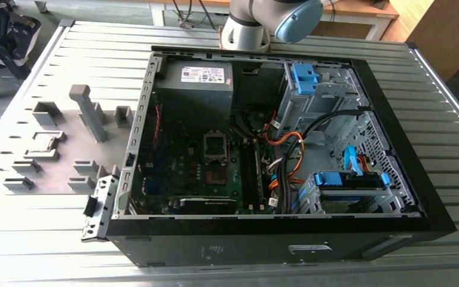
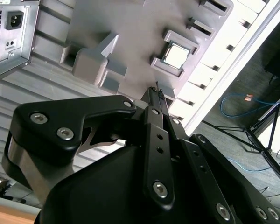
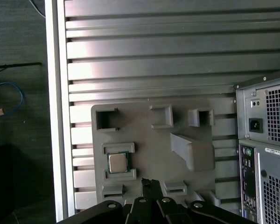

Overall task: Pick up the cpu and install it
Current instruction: 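Reach for the cpu, then pick up the cpu and move it towards the insertion slot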

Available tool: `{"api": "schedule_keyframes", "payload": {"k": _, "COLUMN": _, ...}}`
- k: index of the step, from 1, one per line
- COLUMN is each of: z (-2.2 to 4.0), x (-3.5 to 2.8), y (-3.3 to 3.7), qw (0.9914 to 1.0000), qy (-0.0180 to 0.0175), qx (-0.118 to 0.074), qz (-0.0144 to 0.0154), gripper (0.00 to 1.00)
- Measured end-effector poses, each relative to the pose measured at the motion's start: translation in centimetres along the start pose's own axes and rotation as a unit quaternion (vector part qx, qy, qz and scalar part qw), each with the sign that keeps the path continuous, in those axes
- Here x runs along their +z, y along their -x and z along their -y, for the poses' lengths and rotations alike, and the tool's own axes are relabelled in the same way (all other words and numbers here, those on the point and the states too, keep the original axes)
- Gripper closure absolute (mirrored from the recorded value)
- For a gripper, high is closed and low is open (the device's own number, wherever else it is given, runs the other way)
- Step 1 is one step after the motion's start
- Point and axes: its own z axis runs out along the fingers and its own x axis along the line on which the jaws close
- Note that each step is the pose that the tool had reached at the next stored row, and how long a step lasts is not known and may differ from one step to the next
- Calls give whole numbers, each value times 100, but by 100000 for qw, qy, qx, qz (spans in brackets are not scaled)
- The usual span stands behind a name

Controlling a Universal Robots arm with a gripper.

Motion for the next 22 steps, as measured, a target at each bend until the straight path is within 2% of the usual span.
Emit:
{"api": "schedule_keyframes", "payload": {"k": 4, "z": 1, "x": 46, "y": -1, "qw": 100000, "qy": -4, "qx": 3, "qz": -4, "gripper": 89}}
{"api": "schedule_keyframes", "payload": {"k": 18, "z": 1, "x": 54, "y": -2, "qw": 100000, "qy": -2, "qx": -123, "qz": -5, "gripper": 89}}
{"api": "schedule_keyframes", "payload": {"k": 22, "z": 4, "x": 83, "y": -29, "qw": 100000, "qy": 3, "qx": -173, "qz": 2, "gripper": 89}}
